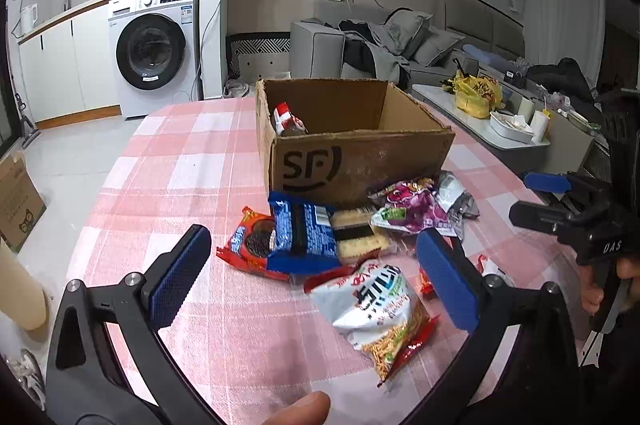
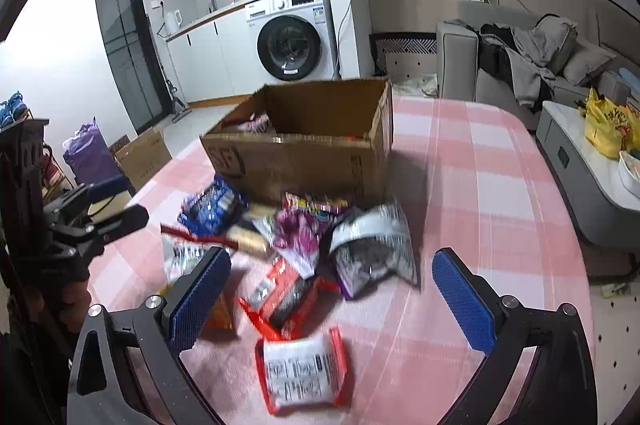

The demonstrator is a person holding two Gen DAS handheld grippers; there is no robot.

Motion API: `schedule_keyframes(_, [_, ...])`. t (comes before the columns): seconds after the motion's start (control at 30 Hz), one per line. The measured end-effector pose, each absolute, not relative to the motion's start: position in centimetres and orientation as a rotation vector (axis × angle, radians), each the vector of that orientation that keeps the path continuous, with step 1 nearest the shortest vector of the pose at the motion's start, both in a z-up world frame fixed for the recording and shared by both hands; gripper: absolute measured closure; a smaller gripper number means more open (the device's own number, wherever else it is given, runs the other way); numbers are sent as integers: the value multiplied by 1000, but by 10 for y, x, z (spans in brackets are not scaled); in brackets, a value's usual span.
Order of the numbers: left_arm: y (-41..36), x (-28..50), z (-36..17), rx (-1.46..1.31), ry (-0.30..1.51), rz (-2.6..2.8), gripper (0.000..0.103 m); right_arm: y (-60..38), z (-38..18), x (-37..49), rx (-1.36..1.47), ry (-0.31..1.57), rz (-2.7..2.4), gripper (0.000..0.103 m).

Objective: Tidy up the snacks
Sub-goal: 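Withdraw both open tools from the box back toward the pile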

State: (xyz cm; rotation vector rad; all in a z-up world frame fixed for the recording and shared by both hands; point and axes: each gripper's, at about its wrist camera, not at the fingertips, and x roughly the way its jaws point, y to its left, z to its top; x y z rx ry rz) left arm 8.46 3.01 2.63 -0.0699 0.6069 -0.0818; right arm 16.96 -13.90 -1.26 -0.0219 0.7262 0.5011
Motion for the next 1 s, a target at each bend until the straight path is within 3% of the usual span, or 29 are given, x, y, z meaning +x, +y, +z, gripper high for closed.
schedule_keyframes(1.0, [-22, 118, -37, 7, 818, -39, 1, -132, -69, 150, -118, 902, 518, 0])
